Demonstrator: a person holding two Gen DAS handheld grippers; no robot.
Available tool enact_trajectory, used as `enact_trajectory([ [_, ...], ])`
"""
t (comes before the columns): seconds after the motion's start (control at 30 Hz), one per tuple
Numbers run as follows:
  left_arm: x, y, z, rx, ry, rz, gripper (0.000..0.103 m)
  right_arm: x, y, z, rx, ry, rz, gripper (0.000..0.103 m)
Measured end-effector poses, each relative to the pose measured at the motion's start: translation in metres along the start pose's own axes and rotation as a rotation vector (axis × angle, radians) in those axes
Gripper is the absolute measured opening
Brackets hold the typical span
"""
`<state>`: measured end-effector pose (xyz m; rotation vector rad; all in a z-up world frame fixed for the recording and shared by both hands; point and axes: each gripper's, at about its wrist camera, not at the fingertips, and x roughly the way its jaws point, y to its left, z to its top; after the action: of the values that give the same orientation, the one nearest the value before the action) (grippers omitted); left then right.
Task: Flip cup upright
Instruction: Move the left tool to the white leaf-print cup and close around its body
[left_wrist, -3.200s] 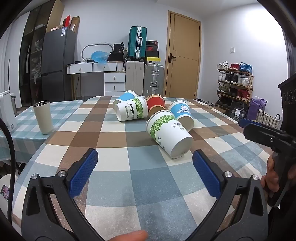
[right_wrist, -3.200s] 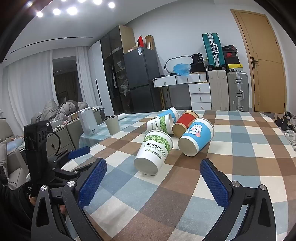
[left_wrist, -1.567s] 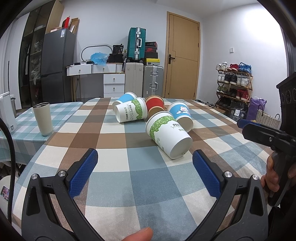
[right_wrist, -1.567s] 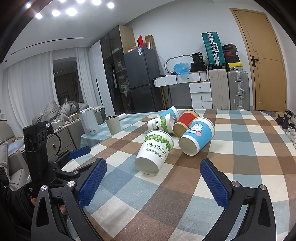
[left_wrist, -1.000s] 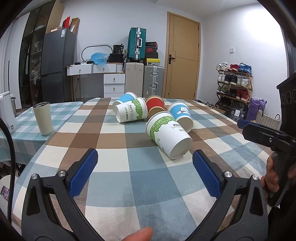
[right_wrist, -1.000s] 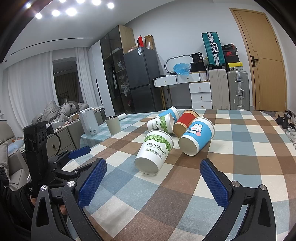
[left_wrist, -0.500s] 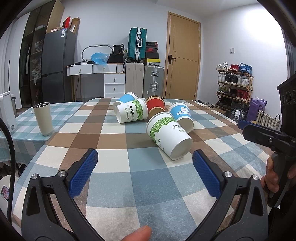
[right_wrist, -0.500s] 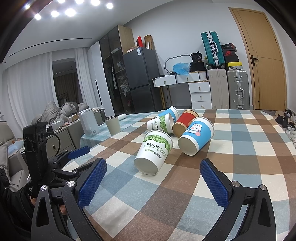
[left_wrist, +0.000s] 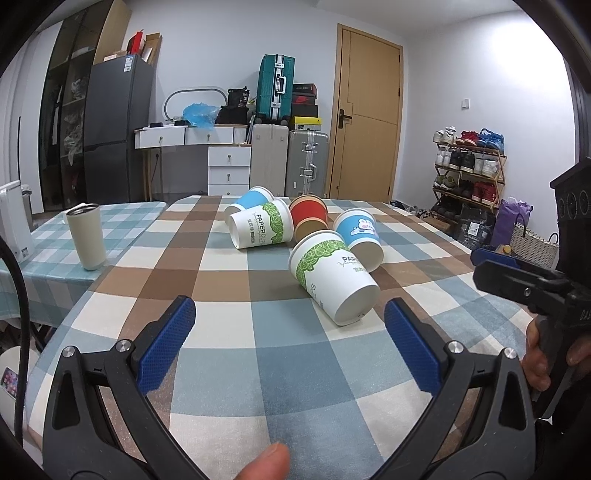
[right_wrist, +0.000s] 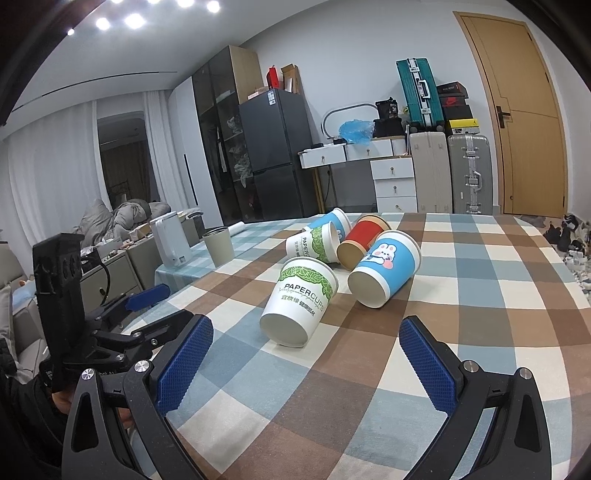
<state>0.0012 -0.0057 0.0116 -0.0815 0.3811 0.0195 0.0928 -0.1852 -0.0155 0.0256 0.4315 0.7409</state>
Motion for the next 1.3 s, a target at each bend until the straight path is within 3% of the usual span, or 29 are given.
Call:
enact_trajectory([
  [0.1, -0.001, -0.005, 0.004, 0.005, -0.006, -0.003, 0.102, 0.001, -0.001, 0.001, -0.006, 0.017, -0.017, 0.103],
  [0.7, 0.048, -0.02, 0.036, -0.011, 0.135, 0.037, 0.102, -0.009, -0.022, 0.005, 0.004, 0.028, -0.088, 0.103],
  [1.2, 0.111, -0.033, 0.035, -0.057, 0.286, 0.037, 0.102, -0.009, -0.026, 0.005, 0.022, 0.029, -0.088, 0.103],
  [1.3, 0.124, -0.037, 0.033, -0.055, 0.317, 0.04, 0.097, -0.009, -0.026, 0.005, 0.024, 0.029, -0.088, 0.103],
])
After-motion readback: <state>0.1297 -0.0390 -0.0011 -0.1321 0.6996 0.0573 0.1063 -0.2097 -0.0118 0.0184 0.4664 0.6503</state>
